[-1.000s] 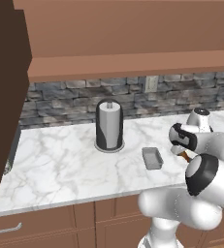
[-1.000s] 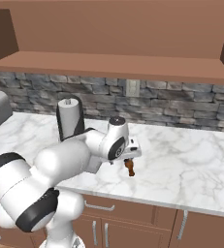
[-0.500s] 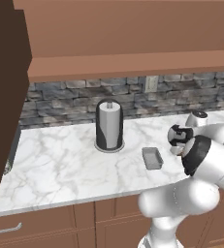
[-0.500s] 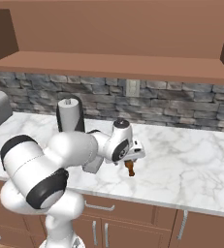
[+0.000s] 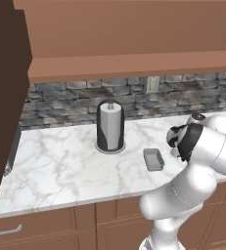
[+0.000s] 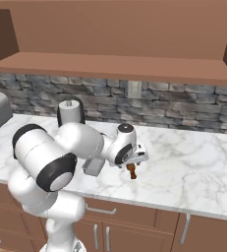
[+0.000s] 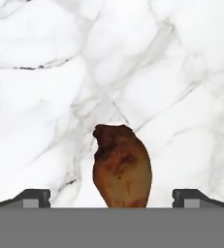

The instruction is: Retrieve the tupperware from the cabinet, then place the raw meat into the tupperware to avoid contamination.

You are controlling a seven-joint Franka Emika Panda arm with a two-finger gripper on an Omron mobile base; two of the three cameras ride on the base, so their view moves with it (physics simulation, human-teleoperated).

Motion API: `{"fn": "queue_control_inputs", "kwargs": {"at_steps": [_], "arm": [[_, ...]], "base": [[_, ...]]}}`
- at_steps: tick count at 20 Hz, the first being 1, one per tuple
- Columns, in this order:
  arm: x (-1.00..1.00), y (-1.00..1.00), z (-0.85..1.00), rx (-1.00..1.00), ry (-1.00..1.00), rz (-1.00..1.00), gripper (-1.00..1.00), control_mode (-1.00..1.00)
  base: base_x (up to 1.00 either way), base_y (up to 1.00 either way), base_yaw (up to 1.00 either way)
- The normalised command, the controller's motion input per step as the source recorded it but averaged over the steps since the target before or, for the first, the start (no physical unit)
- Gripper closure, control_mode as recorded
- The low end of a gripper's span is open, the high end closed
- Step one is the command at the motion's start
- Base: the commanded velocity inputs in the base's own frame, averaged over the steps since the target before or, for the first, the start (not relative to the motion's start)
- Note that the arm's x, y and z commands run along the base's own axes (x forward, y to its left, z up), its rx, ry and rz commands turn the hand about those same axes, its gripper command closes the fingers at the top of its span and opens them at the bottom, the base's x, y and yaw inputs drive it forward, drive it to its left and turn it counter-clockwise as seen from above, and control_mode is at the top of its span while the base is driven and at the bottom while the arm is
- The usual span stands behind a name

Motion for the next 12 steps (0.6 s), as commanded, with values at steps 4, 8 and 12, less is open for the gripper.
{"fn": "queue_control_inputs", "kwargs": {"at_steps": [4,8,12], "arm": [[0.23,-0.03,-0.17,-0.01,-0.01,0.01,-1.0,-1.0],[0.15,-0.07,-0.21,0.0,0.0,0.01,-1.0,-1.0],[0.01,-0.1,-0.33,0.0,0.0,0.0,-1.0,-1.0]], "base": [[0.0,0.0,0.0],[0.0,0.0,0.0],[0.0,0.0,0.0]]}}
